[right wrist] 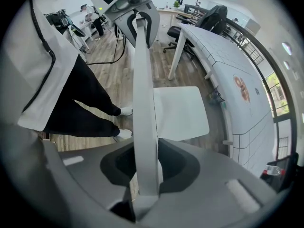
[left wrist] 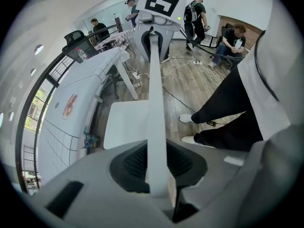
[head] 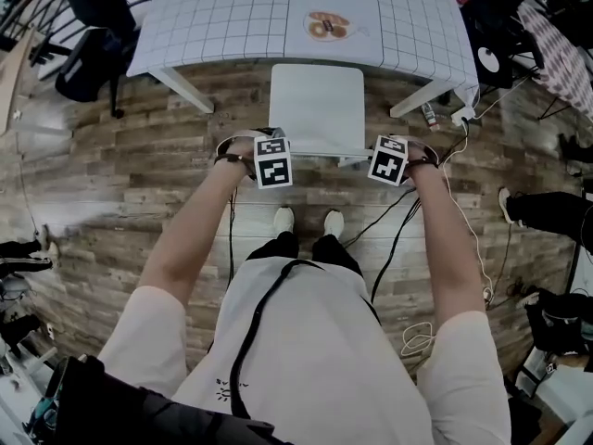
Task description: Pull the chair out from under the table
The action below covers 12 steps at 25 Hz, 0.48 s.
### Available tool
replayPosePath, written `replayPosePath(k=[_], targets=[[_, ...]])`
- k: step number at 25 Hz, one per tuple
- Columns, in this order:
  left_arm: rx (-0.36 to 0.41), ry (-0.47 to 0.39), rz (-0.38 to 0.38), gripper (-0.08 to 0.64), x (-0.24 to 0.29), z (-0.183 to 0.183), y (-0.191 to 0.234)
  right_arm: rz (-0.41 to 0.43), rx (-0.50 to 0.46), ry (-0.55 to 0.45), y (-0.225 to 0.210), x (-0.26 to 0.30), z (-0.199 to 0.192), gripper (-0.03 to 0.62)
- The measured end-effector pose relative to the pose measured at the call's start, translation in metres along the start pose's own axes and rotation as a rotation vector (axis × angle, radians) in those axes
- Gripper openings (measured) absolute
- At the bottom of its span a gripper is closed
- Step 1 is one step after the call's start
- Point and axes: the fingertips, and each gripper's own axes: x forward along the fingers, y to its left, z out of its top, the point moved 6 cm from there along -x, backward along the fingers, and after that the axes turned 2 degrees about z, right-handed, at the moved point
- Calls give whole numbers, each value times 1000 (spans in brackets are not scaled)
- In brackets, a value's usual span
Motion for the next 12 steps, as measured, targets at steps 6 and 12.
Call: replayPosePath(k=[6, 12], targets=[[-5, 29, -22, 84, 2, 7, 3, 17, -49, -15, -2, -1, -7, 87], [-8, 51, -8, 87, 4, 7, 1, 30, -70, -46, -1, 0, -8, 87]])
